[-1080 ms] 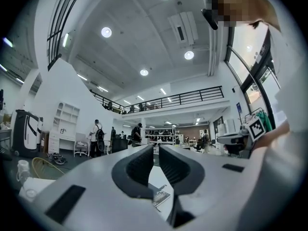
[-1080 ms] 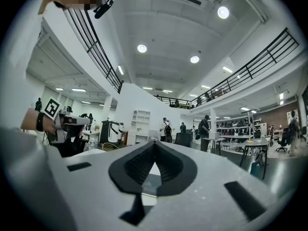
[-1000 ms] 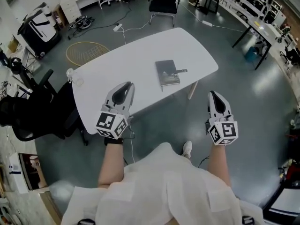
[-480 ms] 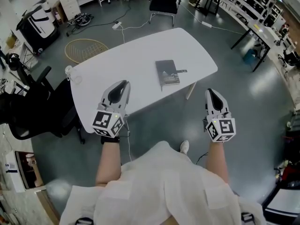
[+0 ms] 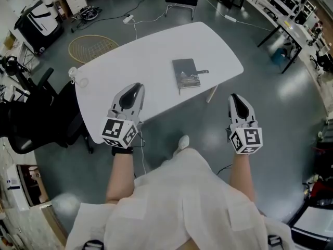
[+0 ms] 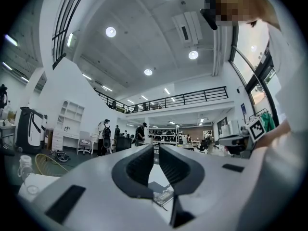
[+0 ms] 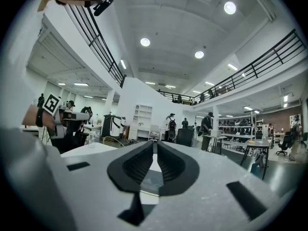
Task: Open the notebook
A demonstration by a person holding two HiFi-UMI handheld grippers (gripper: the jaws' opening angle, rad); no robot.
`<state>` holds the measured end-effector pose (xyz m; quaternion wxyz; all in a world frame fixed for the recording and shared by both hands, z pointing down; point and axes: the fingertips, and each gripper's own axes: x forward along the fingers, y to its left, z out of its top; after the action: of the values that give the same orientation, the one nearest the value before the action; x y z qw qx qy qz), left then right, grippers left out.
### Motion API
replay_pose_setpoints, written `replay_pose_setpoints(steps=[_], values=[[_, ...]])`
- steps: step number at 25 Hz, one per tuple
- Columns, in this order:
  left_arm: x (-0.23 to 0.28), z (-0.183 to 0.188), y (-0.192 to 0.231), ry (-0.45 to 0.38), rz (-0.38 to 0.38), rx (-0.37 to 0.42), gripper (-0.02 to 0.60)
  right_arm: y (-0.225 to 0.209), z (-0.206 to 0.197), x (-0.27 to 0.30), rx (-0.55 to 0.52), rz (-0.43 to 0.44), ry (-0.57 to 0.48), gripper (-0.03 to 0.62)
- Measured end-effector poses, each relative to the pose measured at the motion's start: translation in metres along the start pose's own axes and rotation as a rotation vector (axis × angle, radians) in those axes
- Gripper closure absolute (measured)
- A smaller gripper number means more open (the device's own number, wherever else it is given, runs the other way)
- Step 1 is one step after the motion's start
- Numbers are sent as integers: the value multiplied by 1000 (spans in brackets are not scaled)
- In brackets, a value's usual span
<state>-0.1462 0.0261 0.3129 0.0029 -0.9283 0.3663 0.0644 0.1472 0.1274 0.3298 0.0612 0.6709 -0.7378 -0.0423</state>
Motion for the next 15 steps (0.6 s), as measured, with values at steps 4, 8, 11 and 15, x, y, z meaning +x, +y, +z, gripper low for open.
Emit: replay_pose_setpoints(steps=[4, 8, 11, 15], values=[[24, -10, 7, 16, 2, 2, 546, -11, -9, 27, -1, 13, 10, 555], [56, -21, 11, 56, -10, 28, 546, -28, -21, 60, 4, 31, 34, 551], [84, -31, 23, 67, -13, 34, 546, -39, -35, 94, 12, 44, 61, 542], [122, -46, 29, 83, -22, 40, 546, -54, -54, 130, 2, 75, 105, 533]])
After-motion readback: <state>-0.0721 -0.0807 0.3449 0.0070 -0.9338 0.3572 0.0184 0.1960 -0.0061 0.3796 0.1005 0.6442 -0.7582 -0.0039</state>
